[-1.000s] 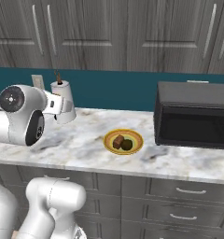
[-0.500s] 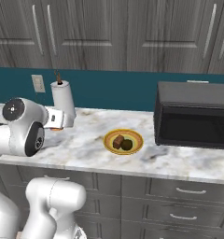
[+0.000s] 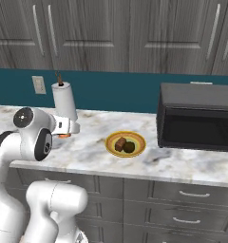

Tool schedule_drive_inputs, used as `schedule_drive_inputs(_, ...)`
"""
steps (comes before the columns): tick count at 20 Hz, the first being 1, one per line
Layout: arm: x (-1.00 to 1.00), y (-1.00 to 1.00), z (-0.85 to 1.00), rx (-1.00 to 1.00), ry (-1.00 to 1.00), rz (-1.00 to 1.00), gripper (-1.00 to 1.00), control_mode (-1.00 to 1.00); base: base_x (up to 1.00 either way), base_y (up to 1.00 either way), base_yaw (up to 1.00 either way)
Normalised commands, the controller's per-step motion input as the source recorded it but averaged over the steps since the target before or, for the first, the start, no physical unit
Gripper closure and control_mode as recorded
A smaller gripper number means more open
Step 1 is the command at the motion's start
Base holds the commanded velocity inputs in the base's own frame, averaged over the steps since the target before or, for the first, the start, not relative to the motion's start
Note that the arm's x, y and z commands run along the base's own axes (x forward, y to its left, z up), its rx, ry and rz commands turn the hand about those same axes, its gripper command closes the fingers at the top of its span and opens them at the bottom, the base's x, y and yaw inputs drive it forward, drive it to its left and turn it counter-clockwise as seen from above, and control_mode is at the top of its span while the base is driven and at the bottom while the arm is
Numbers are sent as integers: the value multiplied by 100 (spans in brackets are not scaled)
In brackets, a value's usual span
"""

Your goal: Pick the avocado and bread from the counter and place them on the plate. Then pick the jam from the cabinet and place it next to the plate. Lastly close the cabinet door.

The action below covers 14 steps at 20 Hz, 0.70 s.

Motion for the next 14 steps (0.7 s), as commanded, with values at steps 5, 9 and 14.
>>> schedule_drive_inputs(5,81,-7,-37,-1,0,-1,100,-100,0,0,0)
schedule_drive_inputs(9,75,-10,-25,0,2,-1,100,-100,0,0,0)
schedule_drive_inputs(14,30,-2,-11,0,4,0,100,-100,0,0,0)
